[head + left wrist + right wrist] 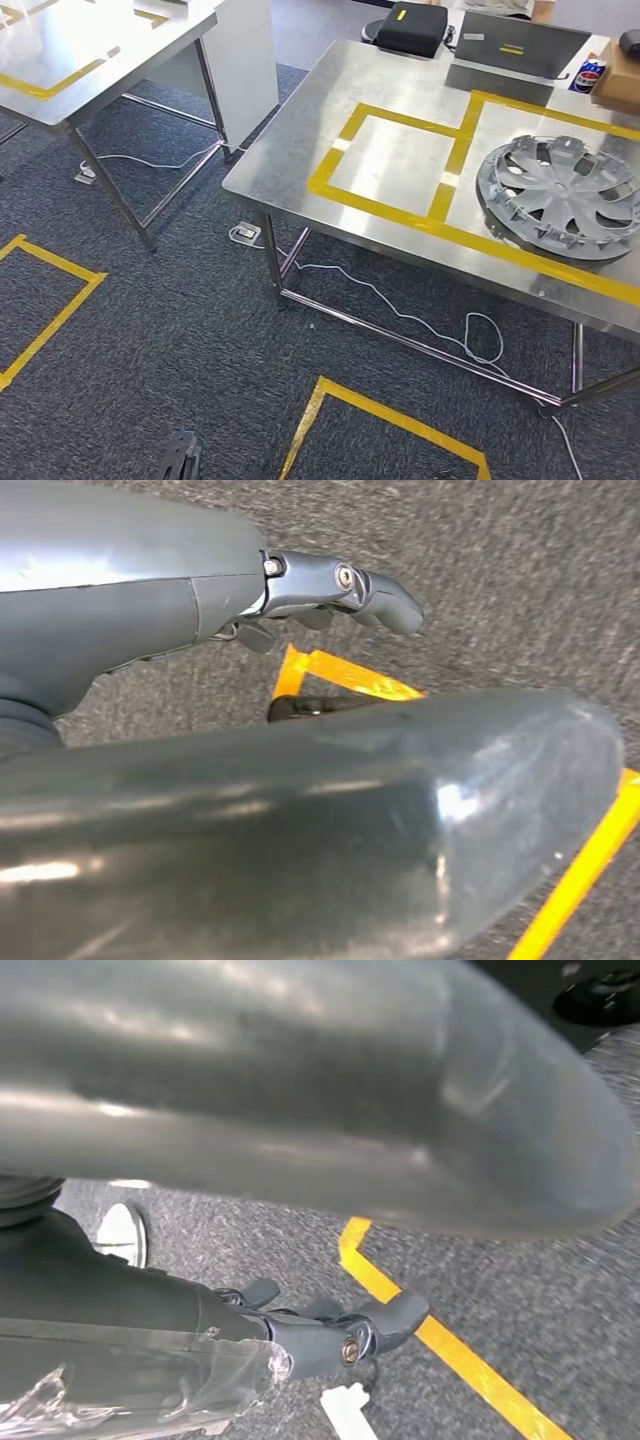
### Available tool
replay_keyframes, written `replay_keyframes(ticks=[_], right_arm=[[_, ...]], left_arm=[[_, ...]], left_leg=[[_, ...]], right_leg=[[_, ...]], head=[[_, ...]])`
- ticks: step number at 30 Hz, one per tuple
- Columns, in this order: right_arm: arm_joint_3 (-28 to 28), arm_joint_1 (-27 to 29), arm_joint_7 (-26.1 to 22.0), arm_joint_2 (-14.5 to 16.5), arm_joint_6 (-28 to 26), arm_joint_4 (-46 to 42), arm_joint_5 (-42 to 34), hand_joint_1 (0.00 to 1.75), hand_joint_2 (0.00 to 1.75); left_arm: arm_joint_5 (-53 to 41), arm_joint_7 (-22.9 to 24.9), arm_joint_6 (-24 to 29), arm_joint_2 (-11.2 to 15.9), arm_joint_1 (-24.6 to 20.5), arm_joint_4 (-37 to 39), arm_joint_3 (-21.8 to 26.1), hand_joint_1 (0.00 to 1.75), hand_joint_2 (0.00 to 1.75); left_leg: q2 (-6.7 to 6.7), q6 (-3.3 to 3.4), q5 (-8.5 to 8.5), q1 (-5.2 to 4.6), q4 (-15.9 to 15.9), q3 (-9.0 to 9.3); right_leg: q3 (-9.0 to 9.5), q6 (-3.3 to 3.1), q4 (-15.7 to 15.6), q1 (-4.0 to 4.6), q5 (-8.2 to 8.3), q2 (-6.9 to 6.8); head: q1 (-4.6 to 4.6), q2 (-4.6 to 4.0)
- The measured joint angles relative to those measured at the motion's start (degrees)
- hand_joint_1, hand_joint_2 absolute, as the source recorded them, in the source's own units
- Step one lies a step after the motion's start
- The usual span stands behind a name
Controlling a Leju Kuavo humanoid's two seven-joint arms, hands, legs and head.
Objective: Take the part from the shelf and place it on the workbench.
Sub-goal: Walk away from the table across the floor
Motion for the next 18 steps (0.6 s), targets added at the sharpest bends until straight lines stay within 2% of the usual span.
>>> replay_keyframes(ticks=[1,2,3,4,5,6,7,8,9,10,12,13,14,15,16,17,18], right_arm=[[0.00,0.00,-0.36,-0.12,0.17,0.00,0.13,0.00,0.00],[-0.02,-0.07,-0.63,-0.25,0.17,0.00,0.08,0.00,0.00],[-0.09,-0.24,-0.62,-0.37,0.04,0.00,-0.16,0.00,0.00],[-0.24,-0.44,-0.16,-0.45,-0.14,0.01,-0.46,0.00,0.00],[-0.49,-0.59,0.80,-0.54,-0.32,0.01,-0.73,0.00,0.00],[-0.80,-0.66,2.27,-0.59,-0.43,0.02,-0.83,0.00,0.00],[-1.09,-0.65,3.61,-0.62,-0.65,0.05,-0.53,0.00,0.00],[-1.26,-0.54,4.24,-0.60,-1.19,0.09,0.26,0.00,0.00],[-1.26,-0.46,4.12,-0.50,-2.05,0.13,1.47,0.00,0.00],[-1.11,-0.41,3.58,-0.25,-3.23,0.17,2.91,0.00,0.00],[-0.75,-0.44,3.81,0.46,-5.33,0.17,4.82,0.00,0.00],[-0.66,-0.46,4.99,0.79,-5.97,0.18,4.97,0.00,0.00],[-0.63,-0.41,6.25,1.02,-6.30,0.19,4.78,0.00,0.00],[-0.64,-0.27,7.23,1.19,-6.48,0.20,4.49,0.00,0.00],[-0.66,-0.12,7.79,1.29,-6.54,0.21,4.21,0.00,0.00],[-0.71,-0.03,8.00,1.37,-6.56,0.21,4.02,0.00,0.00],[-0.79,0.03,7.90,1.40,-6.62,0.22,3.90,0.00,0.00]], left_arm=[[-0.18,-0.01,-0.24,-0.01,0.00,0.01,-0.01,0.00,0.00],[-0.44,-0.01,-0.41,-0.03,0.00,0.01,-0.02,0.00,0.00],[-0.78,-0.07,-0.50,-0.06,0.01,0.01,-0.04,0.00,0.00],[-1.14,-0.22,-0.53,-0.09,0.01,0.02,-0.10,0.00,0.00],[-1.52,-0.55,-0.52,-0.11,0.00,0.02,-0.20,0.00,0.00],[-1.83,-1.01,-0.54,-0.14,-0.01,0.02,-0.32,0.00,0.00],[-1.83,-1.49,-0.53,-0.15,-0.01,0.01,-0.43,0.00,0.00],[-1.45,-1.93,-0.44,-0.17,0.02,0.01,-0.48,0.00,0.00],[-0.79,-2.32,-0.20,-0.25,0.11,0.01,-0.43,0.00,0.00],[-0.07,-2.88,0.18,-0.33,0.22,0.02,-0.34,0.00,0.00],[0.68,-4.85,0.92,-0.52,0.37,0.02,-0.17,0.00,0.00],[0.70,-6.12,1.08,-0.58,0.38,0.02,-0.16,0.00,0.00],[0.69,-7.16,1.10,-0.62,0.38,0.02,-0.15,0.00,0.00],[0.70,-7.83,0.99,-0.65,0.38,0.02,-0.15,0.00,0.00],[0.74,-7.93,0.81,-0.67,0.37,0.02,-0.15,0.00,0.00],[0.81,-7.38,0.55,-0.72,0.34,0.02,-0.13,0.00,0.00],[0.90,-6.37,0.27,-0.80,0.26,0.02,-0.11,0.00,0.00]], left_leg=[[-0.01,-0.08,0.67,-0.03,0.03,-0.81],[-0.04,-0.23,1.33,-0.06,0.09,-1.52],[-0.06,-0.44,1.92,-0.13,0.19,-2.11],[-0.05,-0.69,2.53,-0.19,0.24,-2.43],[-0.02,-0.96,3.10,-0.21,0.26,-2.59],[0.00,-1.26,3.66,-0.20,0.20,-2.65],[0.00,-1.61,4.17,-0.13,0.05,-2.71],[-0.03,-1.98,3.85,-0.03,0.20,-2.97],[-0.06,-2.34,2.43,0.05,1.04,-3.46],[-0.08,-2.67,-0.10,0.17,3.03,-4.24],[-0.07,-3.17,-6.31,0.40,10.11,-6.24],[-0.07,-3.37,-8.01,0.50,13.78,-6.93],[-0.07,-3.53,-8.22,0.60,16.26,-6.97],[-0.07,-3.65,-7.21,0.73,17.00,-6.14],[-0.07,-3.74,-5.65,0.90,15.77,-4.28],[-0.07,-3.86,-4.54,1.12,12.77,-1.39],[-0.11,-3.94,-4.21,1.31,8.54,2.22]], right_leg=[[2.45,-0.17,-2.35,0.15,1.62,0.00],[5.76,-0.36,-6.28,0.29,2.60,0.00],[9.30,-0.54,-11.06,0.44,2.68,0.01],[11.77,-0.78,-14.80,0.56,2.29,0.04],[13.23,-1.05,-17.27,0.71,1.66,0.08],[13.54,-1.39,-18.28,0.86,1.50,0.11],[13.02,-1.84,-18.13,0.89,1.95,0.08],[12.62,-2.32,-18.16,0.87,2.50,-0.05],[12.04,-2.84,-18.20,0.80,3.19,-0.18],[11.28,-3.25,-18.28,0.69,3.99,-0.27],[9.60,-3.59,-18.23,0.66,5.51,-0.28],[8.68,-3.54,-18.17,0.66,6.29,-0.32],[7.78,-3.41,-18.11,0.64,7.05,-0.43],[6.79,-3.21,-18.05,0.60,7.75,-0.55],[5.85,-2.95,-17.98,0.53,8.43,-0.64],[5.07,-2.63,-17.87,0.45,9.04,-0.66],[4.37,-2.29,-17.66,0.44,9.55,-0.64]], head=[[0.00,0.00],[0.00,0.00],[0.02,0.00],[-0.06,0.01],[-0.04,0.00],[0.01,0.00],[0.03,0.00],[0.14,-0.01],[0.06,0.00],[-0.02,0.00],[-0.20,0.00],[-0.20,0.00],[-0.20,0.00],[-0.20,0.00],[-0.20,0.00],[-0.21,0.00],[-0.24,0.00]])
